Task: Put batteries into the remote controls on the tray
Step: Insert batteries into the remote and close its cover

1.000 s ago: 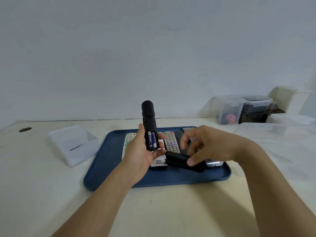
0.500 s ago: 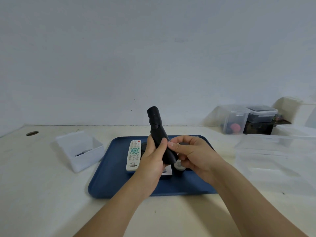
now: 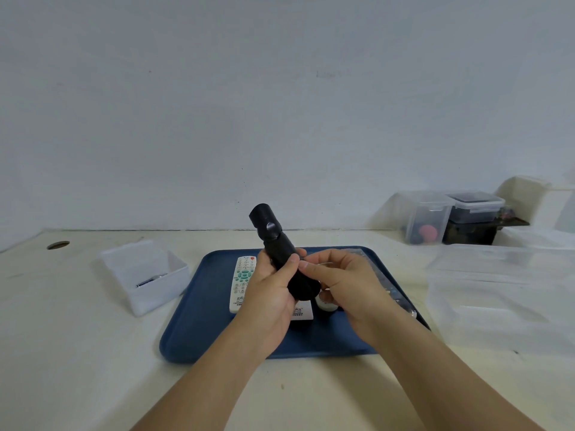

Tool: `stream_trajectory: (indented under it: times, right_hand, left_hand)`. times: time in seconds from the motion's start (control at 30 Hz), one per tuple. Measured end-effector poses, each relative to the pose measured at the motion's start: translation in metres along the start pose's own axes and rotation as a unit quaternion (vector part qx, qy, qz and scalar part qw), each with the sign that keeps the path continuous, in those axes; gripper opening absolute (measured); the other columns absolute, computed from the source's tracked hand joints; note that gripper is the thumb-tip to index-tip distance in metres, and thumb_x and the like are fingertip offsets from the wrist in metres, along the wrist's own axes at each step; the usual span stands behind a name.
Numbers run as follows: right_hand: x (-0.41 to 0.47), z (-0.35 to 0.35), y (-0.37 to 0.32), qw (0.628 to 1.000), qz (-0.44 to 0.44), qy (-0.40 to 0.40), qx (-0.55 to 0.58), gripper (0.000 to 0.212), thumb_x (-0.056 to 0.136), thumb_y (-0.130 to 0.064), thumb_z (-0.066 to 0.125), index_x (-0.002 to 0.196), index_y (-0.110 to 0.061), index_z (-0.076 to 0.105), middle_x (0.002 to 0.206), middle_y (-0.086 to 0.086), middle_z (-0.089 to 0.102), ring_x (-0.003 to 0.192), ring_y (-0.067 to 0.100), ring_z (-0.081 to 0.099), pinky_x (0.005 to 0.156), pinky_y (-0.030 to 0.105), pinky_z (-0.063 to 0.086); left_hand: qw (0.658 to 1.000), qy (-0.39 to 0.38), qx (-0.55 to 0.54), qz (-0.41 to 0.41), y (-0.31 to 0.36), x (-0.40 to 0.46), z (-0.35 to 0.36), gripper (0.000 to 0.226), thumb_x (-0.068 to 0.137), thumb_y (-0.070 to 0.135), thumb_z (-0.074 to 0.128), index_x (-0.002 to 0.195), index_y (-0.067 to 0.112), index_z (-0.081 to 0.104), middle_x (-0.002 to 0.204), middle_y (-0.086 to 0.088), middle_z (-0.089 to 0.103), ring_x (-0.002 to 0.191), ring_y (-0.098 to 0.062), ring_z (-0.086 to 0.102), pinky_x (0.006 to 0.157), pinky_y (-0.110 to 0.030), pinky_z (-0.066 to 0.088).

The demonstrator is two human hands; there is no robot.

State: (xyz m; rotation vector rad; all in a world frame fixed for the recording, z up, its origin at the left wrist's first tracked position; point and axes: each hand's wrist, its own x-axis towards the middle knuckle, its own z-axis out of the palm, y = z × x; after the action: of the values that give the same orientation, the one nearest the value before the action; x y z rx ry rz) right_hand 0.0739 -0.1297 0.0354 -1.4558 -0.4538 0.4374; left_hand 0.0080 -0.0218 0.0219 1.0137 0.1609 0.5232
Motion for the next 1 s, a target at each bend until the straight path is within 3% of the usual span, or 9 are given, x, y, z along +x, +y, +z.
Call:
stream_trajectory:
  times: [0.17,0.27,0.37,0.47,0.63,0.8,0.9,1.0]
  right_hand:
    - [-0.0033,0.0045,-0.0001,0.999,0.016,-0.024,0.032,0.019,0.088,-0.014,0.075,0.1,0.0,0.069,0.084,0.007,0.07,0.064,0.012,0.064,0.052,0.021,0.046]
    - [-0.0049,0.0061,0.0013,0.999,0.002,-0.019,0.046,0.02,0.089,-0.012,0.074,0.099,0.004,0.067,0.083,0.011,0.069,0.058,0.009,0.065,0.048,0.017,0.048]
    - [-0.0046,0.0072,0.0044,0.999,-0.027,-0.015,-0.02,0.022,0.088,-0.022,0.076,0.091,-0.003,0.067,0.084,0.009,0.069,0.065,0.01,0.068,0.058,0.026,0.057]
    - [-0.0054,0.0087,0.0049,0.999,-0.007,-0.035,-0.001,0.031,0.091,-0.023,0.073,0.096,0.006,0.062,0.087,0.014,0.067,0.062,0.012,0.068,0.057,0.03,0.058]
    - [-0.0043,0.0084,0.0052,0.999,0.006,-0.053,0.0,0.025,0.092,-0.024,0.071,0.093,0.0,0.064,0.092,0.018,0.066,0.058,0.013,0.067,0.054,0.026,0.055]
    - [-0.0048,0.0089,0.0067,0.998,-0.025,-0.041,-0.035,0.031,0.094,-0.023,0.068,0.091,0.007,0.067,0.097,0.025,0.069,0.055,0.01,0.063,0.053,0.025,0.053]
    - [-0.006,0.0088,0.0067,0.997,-0.034,-0.023,-0.064,0.032,0.092,-0.027,0.071,0.089,0.005,0.071,0.078,0.01,0.07,0.053,0.011,0.058,0.058,0.032,0.056]
    - [-0.0064,0.0082,0.0054,0.997,-0.032,-0.016,-0.062,0.034,0.09,-0.029,0.073,0.087,0.005,0.07,0.077,0.009,0.07,0.053,0.012,0.057,0.06,0.036,0.058]
  left_hand:
    - [1.0,0.003,-0.031,0.005,0.0059,-0.0013,-0.0011,0.03,0.099,-0.004,0.052,0.124,0.011,0.057,0.098,-0.008,0.062,0.101,-0.022,0.065,0.099,-0.036,0.051]
    - [0.999,-0.001,-0.045,0.0,0.006,-0.0008,-0.0024,0.034,0.098,-0.003,0.053,0.128,0.013,0.059,0.099,-0.008,0.062,0.104,-0.021,0.065,0.101,-0.036,0.05]
    - [0.999,-0.001,-0.049,0.0,0.0062,0.0008,-0.0053,0.029,0.1,-0.003,0.051,0.125,0.009,0.059,0.099,-0.008,0.065,0.11,-0.027,0.065,0.108,-0.043,0.047]
    - [0.999,-0.007,-0.036,0.001,0.0054,0.0019,-0.0064,0.024,0.102,0.001,0.049,0.123,0.01,0.056,0.103,-0.01,0.069,0.123,-0.034,0.061,0.112,-0.048,0.043]
    - [0.999,0.0,-0.032,0.011,0.0065,0.0,-0.0031,0.017,0.102,0.007,0.051,0.118,0.011,0.057,0.092,-0.007,0.07,0.105,-0.025,0.064,0.099,-0.041,0.052]
    - [0.999,-0.001,0.019,0.042,0.0079,-0.003,-0.001,0.017,0.104,0.012,0.049,0.118,0.015,0.059,0.086,-0.005,0.067,0.092,-0.019,0.068,0.089,-0.035,0.053]
    - [0.998,-0.011,0.046,0.049,0.0073,-0.0051,0.0,0.021,0.106,0.016,0.047,0.123,0.017,0.06,0.093,-0.006,0.069,0.094,-0.017,0.072,0.084,-0.036,0.054]
    - [0.997,-0.018,0.049,0.048,0.0088,-0.0064,-0.0001,0.023,0.106,0.018,0.046,0.124,0.016,0.059,0.099,-0.006,0.071,0.103,-0.02,0.07,0.087,-0.039,0.054]
